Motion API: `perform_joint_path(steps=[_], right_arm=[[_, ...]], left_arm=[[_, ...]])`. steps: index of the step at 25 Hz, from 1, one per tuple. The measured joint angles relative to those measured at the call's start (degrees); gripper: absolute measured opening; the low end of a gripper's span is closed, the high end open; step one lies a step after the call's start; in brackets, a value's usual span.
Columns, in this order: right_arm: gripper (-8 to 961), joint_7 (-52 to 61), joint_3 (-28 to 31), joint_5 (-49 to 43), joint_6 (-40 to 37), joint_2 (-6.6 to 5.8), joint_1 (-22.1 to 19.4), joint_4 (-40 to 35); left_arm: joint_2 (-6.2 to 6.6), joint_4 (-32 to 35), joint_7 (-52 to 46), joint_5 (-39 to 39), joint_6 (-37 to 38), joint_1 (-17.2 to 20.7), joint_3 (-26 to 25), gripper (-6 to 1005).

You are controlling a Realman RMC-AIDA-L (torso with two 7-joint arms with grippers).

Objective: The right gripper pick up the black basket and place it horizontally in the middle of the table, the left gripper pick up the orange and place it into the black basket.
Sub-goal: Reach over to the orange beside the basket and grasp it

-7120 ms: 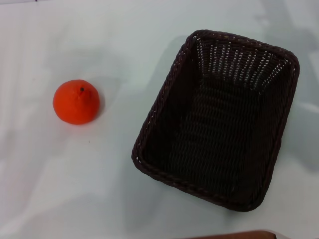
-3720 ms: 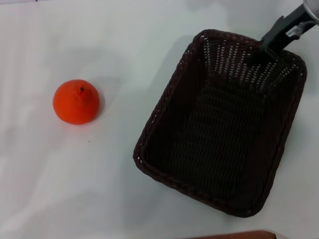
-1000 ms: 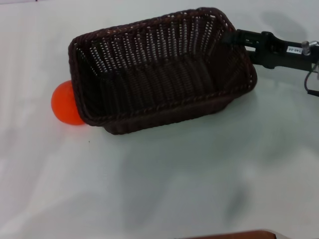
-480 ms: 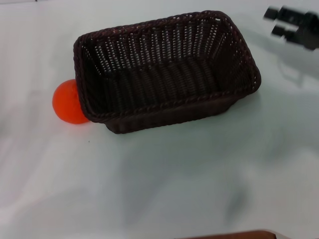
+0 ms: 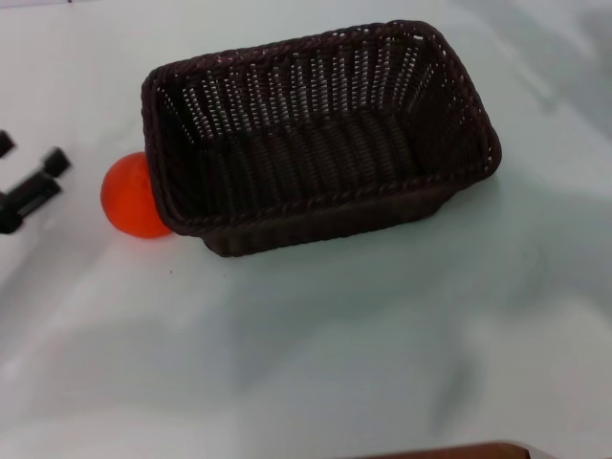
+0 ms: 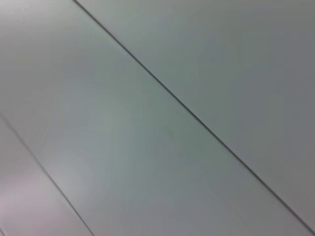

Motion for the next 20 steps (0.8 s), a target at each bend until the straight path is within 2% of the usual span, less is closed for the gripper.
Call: perform_joint_path(steps=[5,13,20], right_arm=[[837,-2.3,-0.2,1.4,-0.9,0.74,1.5,0.6],[830,-3.1,-0.1,1.5,-2.3,0.82,2.2,1.2],[832,-3.3,0.1,1.6,-3.7,0.85,2.3,1.8]], left_arm=[[-1.11,-0.2,-0.5,5.5,3.3,-2.7,1.0,906],[-1.82,-0.2,-2.6,11.4,7.6,-5.8,1.4,903],[-2.02,-0.7,-5.0,14.7,10.7,-7.6,4.5,880]])
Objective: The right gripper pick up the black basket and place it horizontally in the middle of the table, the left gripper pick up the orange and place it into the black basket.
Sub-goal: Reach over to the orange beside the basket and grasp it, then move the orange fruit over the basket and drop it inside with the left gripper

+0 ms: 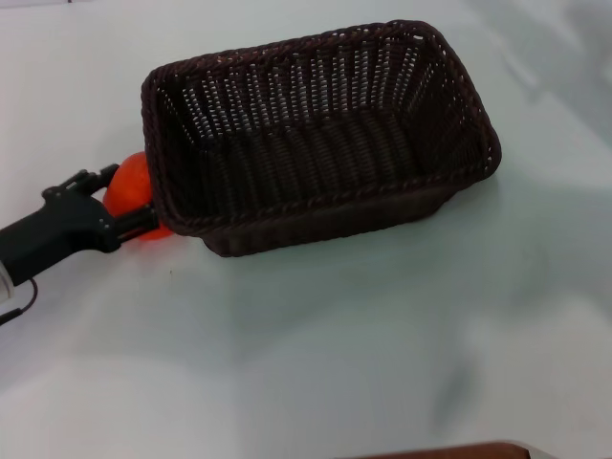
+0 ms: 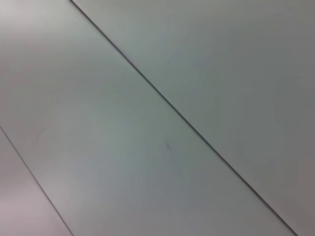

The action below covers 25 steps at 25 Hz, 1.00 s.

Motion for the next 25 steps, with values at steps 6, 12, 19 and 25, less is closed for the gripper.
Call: perform_joint_path(steps=[6,12,19,25], right_arm=[[831,-0.4,0.0,0.1,-0.1,0.00,0.1,0.2],[831,-0.8,0.1,0.1,-0.4,0.00,0.2,0.7],[830,-0.8,0.2,0.1,-0.8,0.00,0.2,1.2],[829,-0.8,0.2,0.1,-0.8,-0.01,0.2,1.4]], left_arm=[[0.27,-1.8,-2.4,1.7,0.4,0.0,1.0,846],[-0.15,-3.4,-2.5,1.7,0.4,0.8,0.9,715],[-0.22,-4.1,-2.4,1.1,-2.2,1.7,-2.9,525],[-1.66,-4.8,-2.2,0.9,-11.8,2.9,-24.5,458]])
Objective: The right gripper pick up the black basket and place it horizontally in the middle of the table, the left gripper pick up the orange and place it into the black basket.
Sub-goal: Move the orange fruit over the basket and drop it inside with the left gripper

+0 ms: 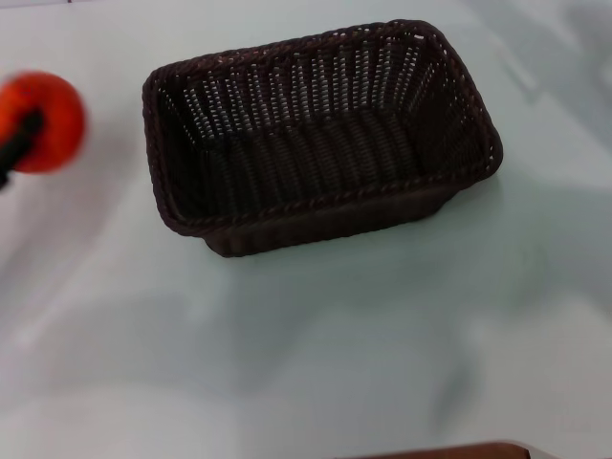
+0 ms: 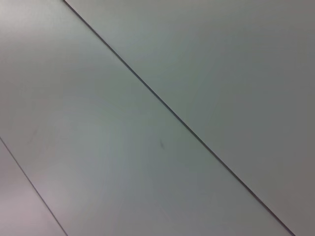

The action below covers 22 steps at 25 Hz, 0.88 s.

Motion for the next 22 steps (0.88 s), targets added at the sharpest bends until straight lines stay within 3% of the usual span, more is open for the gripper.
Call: perform_joint_path(steps=[3,9,11,19,22], right_arm=[[829,0.0,0.0,0.0,0.0,0.12,0.0,0.1],[828,-1.0,-0.2,0.0,0.0,0.69,0.6,0.3],[828,-1.2,-0.4,0.0,0.2,0.76,0.9,0.8],[828,-1.4,-0.4,0.0,0.7,0.79,1.0,0.8],[828,-1.4,-0.4,0.1,0.9,0.81,1.0,0.8]], left_arm=[[-0.71,0.5,-0.4,-2.5,-5.5,0.3,-7.3,408],[-2.19,1.6,-3.1,-7.3,-12.7,-2.1,-6.1,382],[-2.47,1.8,-4.2,-7.1,-12.8,-3.6,-3.8,374],[-2.63,1.7,-9.0,-6.8,-5.9,-8.4,14.3,318],[-2.75,2.0,-9.1,-7.1,-5.0,-8.9,16.1,407]])
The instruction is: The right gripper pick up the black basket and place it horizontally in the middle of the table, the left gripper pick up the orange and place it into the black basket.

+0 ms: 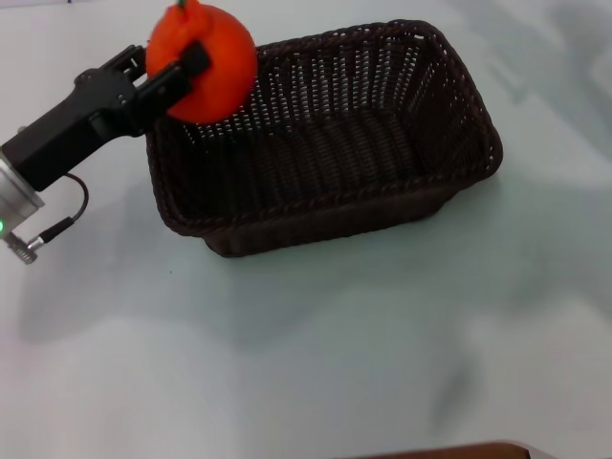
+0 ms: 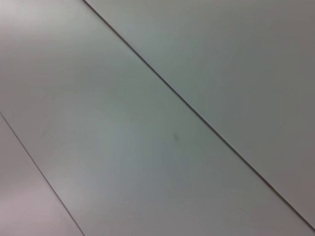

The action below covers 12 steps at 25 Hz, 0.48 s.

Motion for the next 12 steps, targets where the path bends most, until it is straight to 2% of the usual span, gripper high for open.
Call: perform_joint_path(steps=[3,8,12], right_arm=[[827,0.0,-0.1,0.0,0.2,0.19,0.0,0.0],[827,-0.3,0.2,0.0,0.8,0.49,-0.1,0.0],[827,-1.0,0.5,0.6,1.3,0.68,-0.1,0.0]], left_arm=[[-0.02,0.0,0.0,-0.1,-0.3,0.0,0.0,495],[-0.05,-0.2,0.2,-0.2,-2.5,0.7,-0.3,744],[-0.05,-0.2,0.2,-0.5,-3.5,1.0,-0.4,873]])
